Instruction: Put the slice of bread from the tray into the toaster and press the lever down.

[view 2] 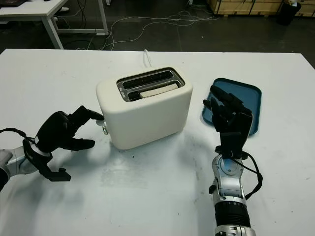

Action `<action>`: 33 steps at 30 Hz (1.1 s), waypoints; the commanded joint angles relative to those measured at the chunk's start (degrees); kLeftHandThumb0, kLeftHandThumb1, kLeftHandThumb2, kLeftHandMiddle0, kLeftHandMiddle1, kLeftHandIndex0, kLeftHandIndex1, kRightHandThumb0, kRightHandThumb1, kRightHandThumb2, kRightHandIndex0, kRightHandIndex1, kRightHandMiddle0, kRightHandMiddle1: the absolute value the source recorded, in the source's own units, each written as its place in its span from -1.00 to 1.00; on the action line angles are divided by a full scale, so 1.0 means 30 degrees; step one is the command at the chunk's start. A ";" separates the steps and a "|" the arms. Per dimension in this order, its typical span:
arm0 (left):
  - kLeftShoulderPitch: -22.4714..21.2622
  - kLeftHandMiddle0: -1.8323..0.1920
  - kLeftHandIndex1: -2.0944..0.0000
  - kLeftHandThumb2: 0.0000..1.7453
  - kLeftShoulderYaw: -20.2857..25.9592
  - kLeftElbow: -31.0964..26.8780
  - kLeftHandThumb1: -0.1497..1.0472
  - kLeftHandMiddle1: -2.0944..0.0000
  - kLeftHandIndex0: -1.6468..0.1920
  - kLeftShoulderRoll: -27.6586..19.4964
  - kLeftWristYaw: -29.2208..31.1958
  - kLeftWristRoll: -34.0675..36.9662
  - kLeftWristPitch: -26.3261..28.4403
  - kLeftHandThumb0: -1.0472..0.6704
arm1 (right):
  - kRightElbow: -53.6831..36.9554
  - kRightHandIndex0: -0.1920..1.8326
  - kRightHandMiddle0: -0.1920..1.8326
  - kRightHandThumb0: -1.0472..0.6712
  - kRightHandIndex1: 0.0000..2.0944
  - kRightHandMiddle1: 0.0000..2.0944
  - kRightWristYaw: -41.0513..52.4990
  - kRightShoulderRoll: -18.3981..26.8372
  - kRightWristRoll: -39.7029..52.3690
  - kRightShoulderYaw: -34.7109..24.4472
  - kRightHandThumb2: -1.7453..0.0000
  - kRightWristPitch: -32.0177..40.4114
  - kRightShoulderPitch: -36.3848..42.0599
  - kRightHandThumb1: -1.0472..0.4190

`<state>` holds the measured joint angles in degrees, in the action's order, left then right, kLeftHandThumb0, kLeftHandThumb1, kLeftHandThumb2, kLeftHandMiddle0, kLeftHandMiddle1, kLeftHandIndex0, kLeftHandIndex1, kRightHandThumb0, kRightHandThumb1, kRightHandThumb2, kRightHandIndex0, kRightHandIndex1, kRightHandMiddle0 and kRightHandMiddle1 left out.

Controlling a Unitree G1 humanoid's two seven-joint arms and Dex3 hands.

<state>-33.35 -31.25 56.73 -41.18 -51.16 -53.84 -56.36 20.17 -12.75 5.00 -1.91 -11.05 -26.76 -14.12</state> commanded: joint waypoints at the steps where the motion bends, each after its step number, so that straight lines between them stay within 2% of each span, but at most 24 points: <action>1: 0.0360 -0.64 -0.47 -0.18 -0.0808 0.0697 0.79 -0.67 0.58 0.0074 0.0656 -0.0972 0.0710 -0.81 | -0.0149 0.35 0.22 -0.51 -1.00 -1.00 0.0041 0.0071 0.0016 -0.0082 0.81 -0.0481 0.0082 -0.83; 13: 0.0267 -0.63 -0.47 -0.14 -0.1386 0.0629 0.79 -0.67 0.58 -0.0401 0.0679 -0.0858 0.0441 -0.81 | -0.0181 0.36 0.22 -0.51 -1.00 -1.00 0.0007 0.0147 -0.0072 -0.0099 0.81 -0.0437 0.0121 -0.83; 17: 0.1009 -0.61 -0.48 -0.19 -0.1515 -0.0153 0.79 -0.67 0.60 -0.0603 0.0368 -0.0833 0.0049 -0.80 | -0.0809 0.35 0.21 -0.50 -1.00 -1.00 0.0002 0.0058 -0.0139 -0.0012 0.81 -0.0249 0.0473 -0.83; 19: 0.1898 -0.58 -0.49 -0.29 -0.2189 0.1068 0.79 -0.67 0.54 0.0089 0.0901 -0.1086 0.0994 -0.81 | -0.1040 0.35 0.21 -0.49 -1.00 -1.00 0.0052 0.0021 -0.0087 0.0001 0.81 -0.0251 0.0682 -0.83; 20: 0.2396 -0.53 -0.46 -0.33 -0.2509 0.2051 0.79 -0.64 0.35 0.0612 0.1348 -0.1059 0.1473 -0.85 | -0.1099 0.35 0.20 -0.49 -1.00 -1.00 0.0159 -0.0007 0.0095 -0.0037 0.81 -0.0256 0.0783 -0.83; 23: 0.3747 -0.33 -0.21 -0.40 -0.2932 0.4367 0.79 -0.27 0.14 0.2016 0.3473 -0.0314 0.2699 -0.86 | -0.1063 0.35 0.21 -0.51 -1.00 -1.00 0.0531 0.0087 0.0526 -0.0174 0.82 -0.0083 0.1044 -0.83; 25: 0.3830 -0.50 -0.15 -0.48 -0.3186 0.4548 0.79 -0.28 0.14 0.2156 0.4609 -0.0009 0.3104 -0.86 | -0.1132 0.35 0.21 -0.54 -1.00 -1.00 0.0519 0.0167 0.0393 -0.0170 0.82 0.0017 0.1121 -0.83; 26: 0.3659 -0.48 -0.14 -0.56 -0.3268 0.4552 0.79 -0.18 0.17 0.2128 0.5196 0.0122 0.3110 -0.86 | -0.1088 0.35 0.21 -0.55 -1.00 -1.00 0.0470 0.0198 0.0261 -0.0142 0.83 -0.0090 0.1100 -0.83; 28: 0.3316 -0.48 -0.14 -0.59 -0.3458 0.4520 0.79 -0.09 0.20 0.2096 0.5690 0.0125 0.3134 -0.86 | -0.0948 0.35 0.22 -0.55 -1.00 -1.00 0.0390 0.0220 0.0061 -0.0081 0.82 -0.0339 0.1023 -0.83; 30: 0.3132 -0.31 -0.17 -0.47 -0.3479 0.4522 0.79 -0.03 0.19 0.2132 0.6098 0.0284 0.3048 -0.90 | -0.0877 0.34 0.22 -0.56 -1.00 -1.00 0.0422 0.0205 0.0051 -0.0028 0.81 -0.0355 0.0983 -0.83; 33: 0.3065 -0.30 -0.13 -0.45 -0.3497 0.4531 0.79 0.04 0.13 0.2139 0.5743 0.0469 0.2825 -0.90 | -0.0666 0.35 0.22 -0.57 -0.99 -1.00 0.0548 0.0174 0.0293 -0.0066 0.81 -0.0362 0.0884 -0.83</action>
<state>-31.04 -35.14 62.79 -37.09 -51.37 -46.94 -55.11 17.75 -11.61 5.06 -0.97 -11.01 -26.75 -11.55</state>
